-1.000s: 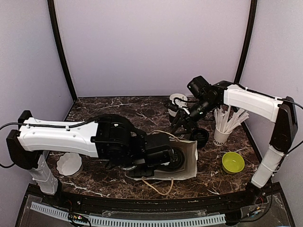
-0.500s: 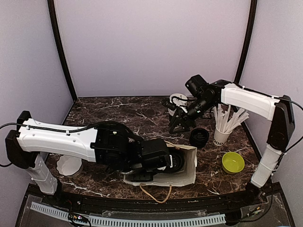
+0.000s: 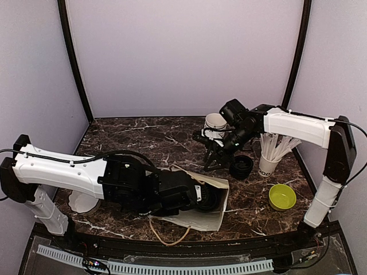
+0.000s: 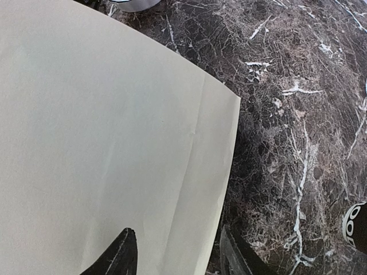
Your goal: Pack the takeout coffee
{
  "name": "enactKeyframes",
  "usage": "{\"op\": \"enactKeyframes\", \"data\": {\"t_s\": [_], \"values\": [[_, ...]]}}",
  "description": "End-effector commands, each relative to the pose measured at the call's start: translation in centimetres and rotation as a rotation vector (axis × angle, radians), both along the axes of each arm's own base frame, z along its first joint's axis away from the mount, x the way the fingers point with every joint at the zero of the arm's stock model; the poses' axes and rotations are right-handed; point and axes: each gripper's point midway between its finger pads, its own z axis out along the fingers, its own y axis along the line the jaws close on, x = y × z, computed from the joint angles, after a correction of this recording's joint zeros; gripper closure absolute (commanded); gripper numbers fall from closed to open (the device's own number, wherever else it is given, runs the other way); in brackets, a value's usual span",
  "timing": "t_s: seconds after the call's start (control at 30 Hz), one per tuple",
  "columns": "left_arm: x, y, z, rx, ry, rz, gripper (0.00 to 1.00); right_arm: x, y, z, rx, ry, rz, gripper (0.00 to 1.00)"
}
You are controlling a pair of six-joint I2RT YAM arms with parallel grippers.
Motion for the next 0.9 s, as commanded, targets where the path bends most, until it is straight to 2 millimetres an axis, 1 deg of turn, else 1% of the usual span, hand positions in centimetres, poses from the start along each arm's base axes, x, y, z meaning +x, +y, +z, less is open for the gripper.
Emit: {"op": "enactKeyframes", "data": {"t_s": [0.0, 0.17, 0.37, 0.5, 0.57, 0.67, 0.77, 0.87], "values": [[1.1, 0.5, 1.8, -0.027, -0.115, 0.011, 0.58, 0.0, 0.4, 1.4, 0.034, -0.042, -0.003, 0.51], [1.1, 0.1, 1.7, -0.035, -0.123, -0.011, 0.58, 0.4, 0.4, 1.3, 0.025, -0.040, -0.005, 0.51], [1.3, -0.1, 1.5, -0.063, -0.138, -0.015, 0.58, 0.6, 0.7, 2.1, 0.051, -0.018, -0.007, 0.50], [1.6, 0.0, 1.3, -0.068, -0.141, -0.014, 0.58, 1.4, 0.4, 2.7, 0.079, 0.001, -0.023, 0.50], [1.7, 0.1, 0.9, -0.062, -0.134, -0.014, 0.58, 2.2, 0.3, 3.3, 0.103, 0.014, -0.039, 0.50], [1.7, 0.2, 0.6, -0.062, -0.128, -0.013, 0.58, 4.3, 0.2, 3.9, 0.110, -0.002, -0.094, 0.50], [1.8, 0.2, 0.3, -0.059, -0.123, -0.013, 0.58, 6.3, 0.8, 3.8, 0.101, -0.033, -0.142, 0.50], [1.8, 0.2, -0.1, -0.059, -0.115, -0.020, 0.58, 8.3, 1.5, 3.1, 0.084, -0.060, -0.181, 0.51]]}}
